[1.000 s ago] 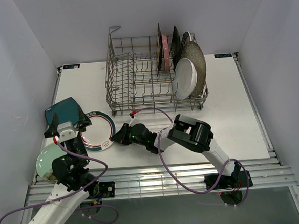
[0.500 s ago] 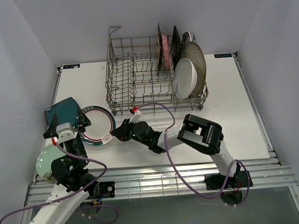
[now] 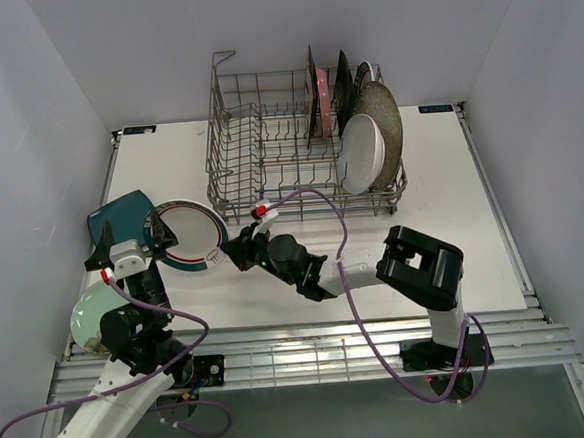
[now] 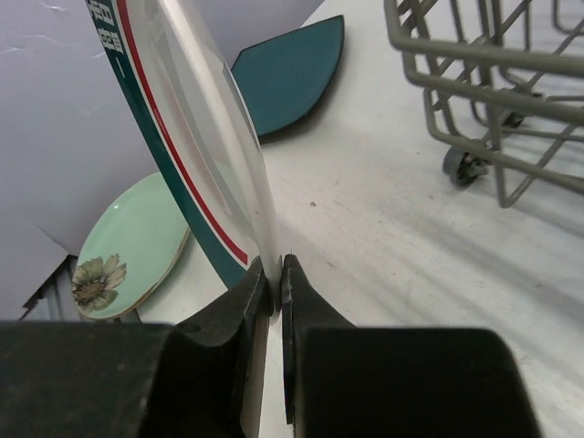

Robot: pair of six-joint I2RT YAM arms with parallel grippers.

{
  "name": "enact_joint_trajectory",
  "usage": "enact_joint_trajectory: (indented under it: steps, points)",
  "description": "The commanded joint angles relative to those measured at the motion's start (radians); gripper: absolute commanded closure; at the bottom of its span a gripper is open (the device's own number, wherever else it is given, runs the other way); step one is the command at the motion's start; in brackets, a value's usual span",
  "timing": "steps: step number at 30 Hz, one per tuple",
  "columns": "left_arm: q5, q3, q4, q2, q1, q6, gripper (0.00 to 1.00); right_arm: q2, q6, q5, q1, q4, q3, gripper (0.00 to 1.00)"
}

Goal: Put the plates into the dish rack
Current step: Pick up the plate at the center of the board, then insert the plate into the dish rack.

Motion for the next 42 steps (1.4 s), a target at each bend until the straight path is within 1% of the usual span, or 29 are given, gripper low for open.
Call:
enact_joint_trajectory:
  steps: [1,6,13,21,26,30,33,34,37,39,42]
  points:
    - [0.000,0.004,-0.007,0.001,0.006,-0.003,0.02,-0.133,-0.133,0.098,0.003,0.082,-0.012,0.92]
    - [-0.002,0.003,-0.007,-0.007,0.008,-0.001,0.02,-0.179,-0.179,0.103,0.003,0.028,0.002,0.92]
    - [-0.003,0.004,-0.007,-0.012,0.008,-0.003,0.02,-0.223,-0.234,0.086,0.001,-0.033,0.063,0.92]
    - [0.000,0.013,-0.021,-0.054,0.008,-0.011,0.02,-0.340,-0.323,0.140,-0.011,-0.125,0.101,0.92]
    - [0.001,0.030,-0.052,-0.085,0.006,-0.026,0.02,-0.363,-0.337,0.120,-0.014,-0.176,0.133,0.92]
    - [0.000,0.029,-0.053,-0.081,0.008,-0.028,0.02,-0.368,-0.363,0.166,-0.020,-0.191,0.167,0.92]
    - [0.001,0.027,-0.055,-0.073,0.008,-0.029,0.02,-0.378,-0.391,0.213,-0.042,-0.208,0.199,0.92]
    - [0.003,0.027,-0.056,-0.070,0.008,-0.029,0.02,-0.383,-0.389,0.218,-0.051,-0.249,0.213,0.92]
    - [0.006,0.026,-0.058,-0.065,0.008,-0.029,0.02,-0.400,-0.392,0.236,-0.086,-0.303,0.261,0.92]
    - [0.004,0.027,-0.058,-0.064,0.008,-0.029,0.02,-0.415,-0.404,0.261,-0.111,-0.317,0.267,0.92]
    - [0.006,0.027,-0.058,-0.065,0.006,-0.029,0.02,-0.441,-0.398,0.258,-0.154,-0.335,0.278,0.92]
